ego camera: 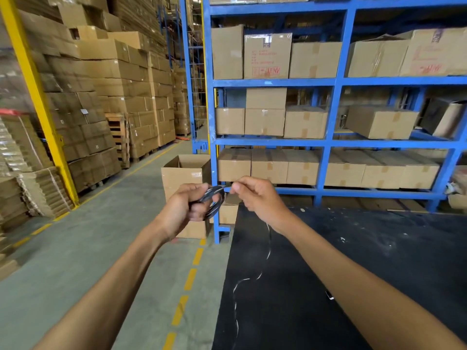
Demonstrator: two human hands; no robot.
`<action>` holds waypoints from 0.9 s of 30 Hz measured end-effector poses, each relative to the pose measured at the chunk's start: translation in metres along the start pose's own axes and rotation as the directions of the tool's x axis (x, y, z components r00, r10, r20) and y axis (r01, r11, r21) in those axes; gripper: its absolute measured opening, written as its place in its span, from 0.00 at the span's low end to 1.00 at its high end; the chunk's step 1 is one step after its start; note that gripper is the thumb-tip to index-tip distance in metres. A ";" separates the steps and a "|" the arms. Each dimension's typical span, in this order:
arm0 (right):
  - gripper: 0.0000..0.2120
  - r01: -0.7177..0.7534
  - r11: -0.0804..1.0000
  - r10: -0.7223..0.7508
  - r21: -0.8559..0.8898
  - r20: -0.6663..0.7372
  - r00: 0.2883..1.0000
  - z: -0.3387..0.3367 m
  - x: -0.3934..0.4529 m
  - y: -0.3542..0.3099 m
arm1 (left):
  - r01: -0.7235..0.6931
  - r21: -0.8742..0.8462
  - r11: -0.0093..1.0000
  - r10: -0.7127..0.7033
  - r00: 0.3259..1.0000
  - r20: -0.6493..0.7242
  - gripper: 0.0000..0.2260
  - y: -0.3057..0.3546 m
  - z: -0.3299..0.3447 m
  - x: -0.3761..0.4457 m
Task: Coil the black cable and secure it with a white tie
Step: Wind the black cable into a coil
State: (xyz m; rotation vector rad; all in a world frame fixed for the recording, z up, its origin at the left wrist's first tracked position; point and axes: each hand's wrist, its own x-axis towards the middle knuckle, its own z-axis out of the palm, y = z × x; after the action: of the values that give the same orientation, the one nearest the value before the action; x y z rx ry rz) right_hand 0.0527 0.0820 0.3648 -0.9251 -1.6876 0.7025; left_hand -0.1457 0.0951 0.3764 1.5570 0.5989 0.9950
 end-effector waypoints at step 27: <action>0.08 0.033 0.999 -0.032 0.010 -0.111 0.993 -0.023 0.022 -0.072 | -0.201 0.169 0.965 0.194 0.979 0.054 0.19 0.043 0.003 0.004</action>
State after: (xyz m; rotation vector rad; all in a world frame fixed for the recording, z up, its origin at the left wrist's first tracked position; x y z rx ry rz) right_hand 0.0539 0.0625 0.4413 -0.9095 -1.5958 0.6280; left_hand -0.1473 0.0872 0.4185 1.8141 0.5227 1.0831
